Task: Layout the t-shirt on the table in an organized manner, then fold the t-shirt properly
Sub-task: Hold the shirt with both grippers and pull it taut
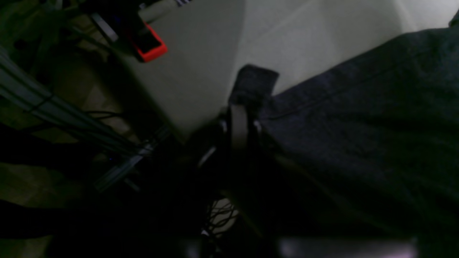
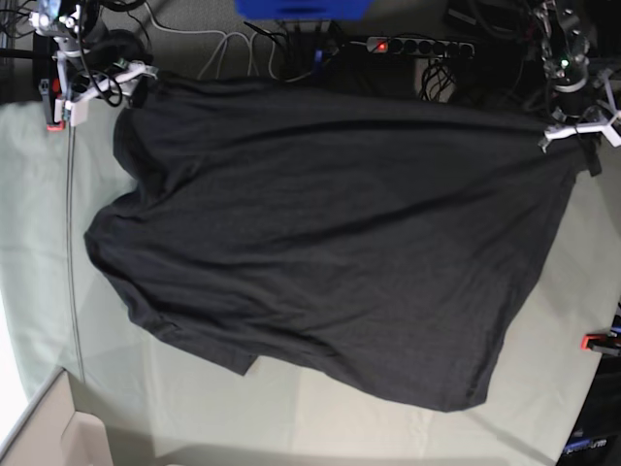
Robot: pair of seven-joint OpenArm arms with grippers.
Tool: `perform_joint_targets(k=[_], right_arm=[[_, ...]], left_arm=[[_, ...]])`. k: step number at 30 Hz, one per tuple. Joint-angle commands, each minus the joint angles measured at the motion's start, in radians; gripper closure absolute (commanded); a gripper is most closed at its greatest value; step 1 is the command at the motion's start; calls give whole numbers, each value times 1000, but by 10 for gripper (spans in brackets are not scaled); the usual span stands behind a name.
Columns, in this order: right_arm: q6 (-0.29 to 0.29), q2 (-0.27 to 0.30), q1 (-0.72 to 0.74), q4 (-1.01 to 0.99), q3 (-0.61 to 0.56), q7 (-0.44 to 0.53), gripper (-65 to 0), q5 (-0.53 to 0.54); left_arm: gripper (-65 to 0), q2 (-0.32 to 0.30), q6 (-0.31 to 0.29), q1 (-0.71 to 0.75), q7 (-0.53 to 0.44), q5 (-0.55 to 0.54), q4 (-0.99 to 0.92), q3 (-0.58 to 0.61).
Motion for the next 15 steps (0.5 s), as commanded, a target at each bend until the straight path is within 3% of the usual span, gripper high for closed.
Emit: perform_joint_targets(k=[1, 12, 15], right_arm=[[6, 4, -3, 6, 4, 12, -381, 9], [5, 21, 37, -107, -1, 18, -374, 9], [5, 21, 37, -107, -2, 20, -288, 9]], left_arm=[[-1, -10, 1, 2, -31, 6, 14, -4], [-1, -9, 1, -12, -31, 6, 12, -4], [-1, -9, 1, -20, -31, 6, 12, -4]])
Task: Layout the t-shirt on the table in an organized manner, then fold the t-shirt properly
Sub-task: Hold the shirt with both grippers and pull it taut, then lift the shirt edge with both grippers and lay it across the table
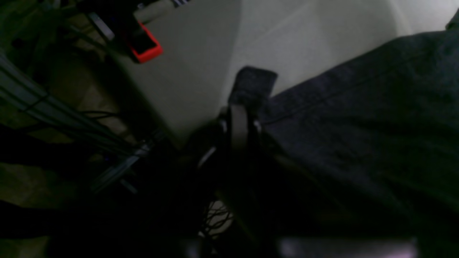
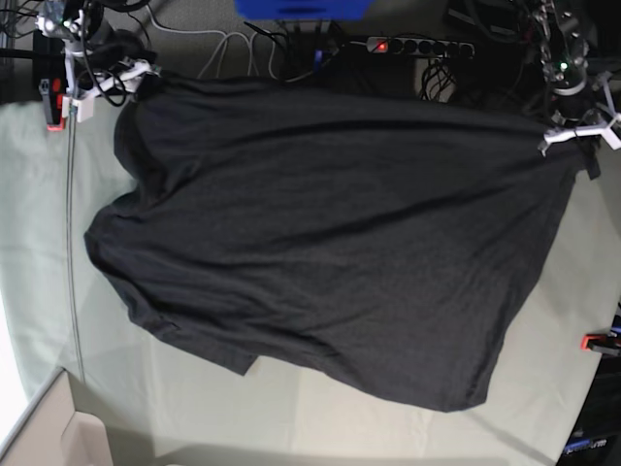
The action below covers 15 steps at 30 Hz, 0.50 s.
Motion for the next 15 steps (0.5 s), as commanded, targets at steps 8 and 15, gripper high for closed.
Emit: perform_joint_targets(k=[8, 15], right_arm=[[5, 8, -2, 79, 11, 16, 0, 7], [5, 34, -1, 323, 6, 6, 0, 4]], left_arm=[[-1, -13, 1, -21, -31, 6, 26, -4], [-1, -17, 1, -87, -29, 6, 44, -4]])
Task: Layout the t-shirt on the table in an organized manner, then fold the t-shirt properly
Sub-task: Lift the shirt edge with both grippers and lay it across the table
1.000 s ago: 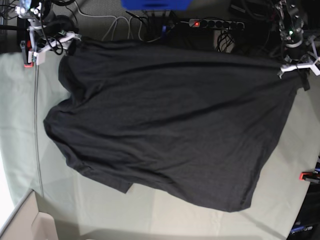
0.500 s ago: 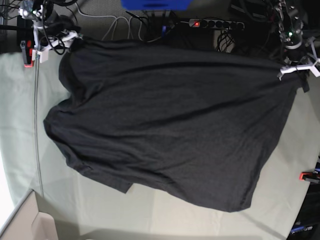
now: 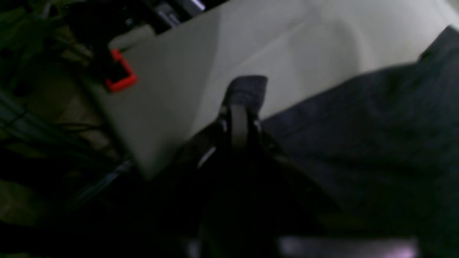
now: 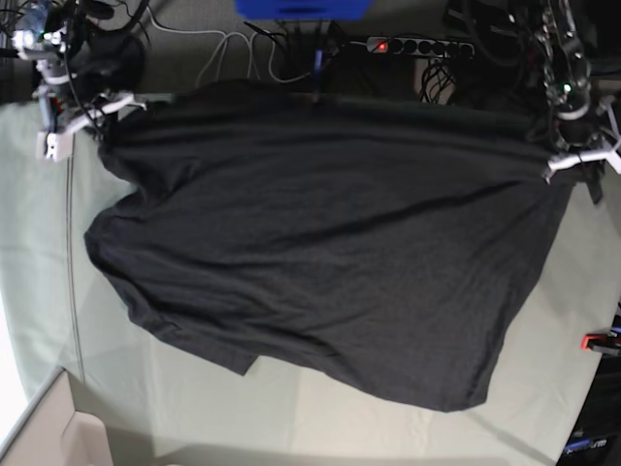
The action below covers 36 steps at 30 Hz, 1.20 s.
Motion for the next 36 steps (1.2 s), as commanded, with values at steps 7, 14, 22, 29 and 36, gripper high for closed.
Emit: perform_joint_targets(k=[7, 14, 22, 29, 36], right_arm=[[2, 113, 198, 78, 10, -108, 0, 6], [2, 194, 504, -28, -43, -357, 0, 6], [2, 230, 771, -447, -178, -352, 0, 6], [2, 231, 877, -619, -394, -251, -113, 6], [0, 233, 872, -608, -376, -249, -331, 6]], left_arm=[[-1, -35, 2, -133, 50, 14, 93, 36], [-1, -33, 2, -322, 253, 15, 115, 39], [-1, -38, 2, -395, 273, 15, 24, 39], [-1, -46, 2, -375, 271, 15, 10, 31], [-1, -72, 2, -346, 270, 15, 7, 30]])
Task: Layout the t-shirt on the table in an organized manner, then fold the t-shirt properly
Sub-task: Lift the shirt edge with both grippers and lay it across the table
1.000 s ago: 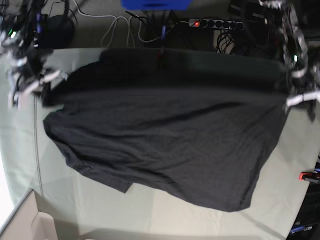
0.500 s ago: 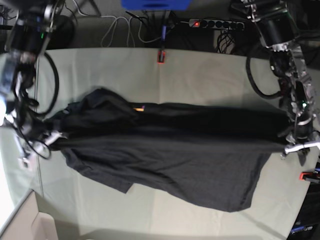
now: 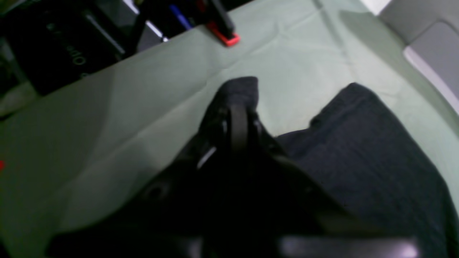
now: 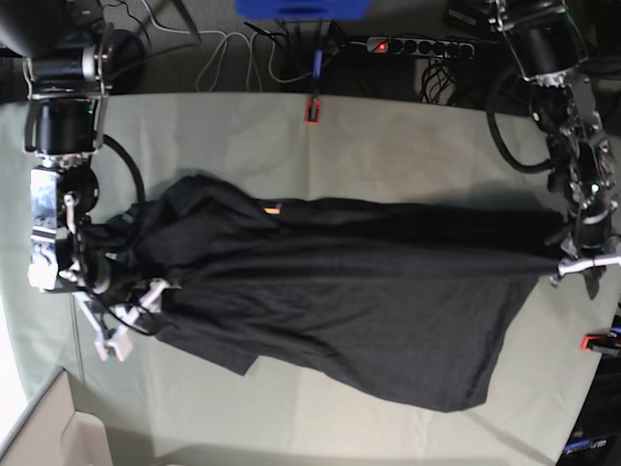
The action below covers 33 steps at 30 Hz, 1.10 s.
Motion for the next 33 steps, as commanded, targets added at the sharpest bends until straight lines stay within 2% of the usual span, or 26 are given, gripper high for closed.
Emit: perform_joint_targets(k=[1, 5, 10, 13, 21, 26, 29, 33], right_arm=[[4, 13, -5, 37, 37, 18, -339, 6], [5, 12, -144, 167, 143, 25, -348, 8], [5, 6, -257, 246, 154, 30, -348, 12], [5, -2, -288, 241, 152, 77, -348, 12], [5, -13, -268, 151, 152, 176, -346, 6], [5, -8, -219, 49, 152, 183, -331, 6], [5, -6, -216, 39, 151, 183, -240, 6], [5, -6, -216, 48, 157, 183, 0, 8]], left_arm=[[-1, -14, -2, -19, -30, 5, 15, -1], [-1, -19, -2, 7, -30, 4, 23, -3], [-1, -19, -2, 7, -31, 4, 15, -3], [-1, -19, -2, 7, -31, 4, 15, -3], [-1, -19, -2, 9, -31, 4, 17, -3], [-1, -19, -2, 11, -31, 4, 17, -3], [-1, -19, -2, 21, -31, 4, 17, -3], [-1, -19, -2, 21, -31, 4, 17, -3]])
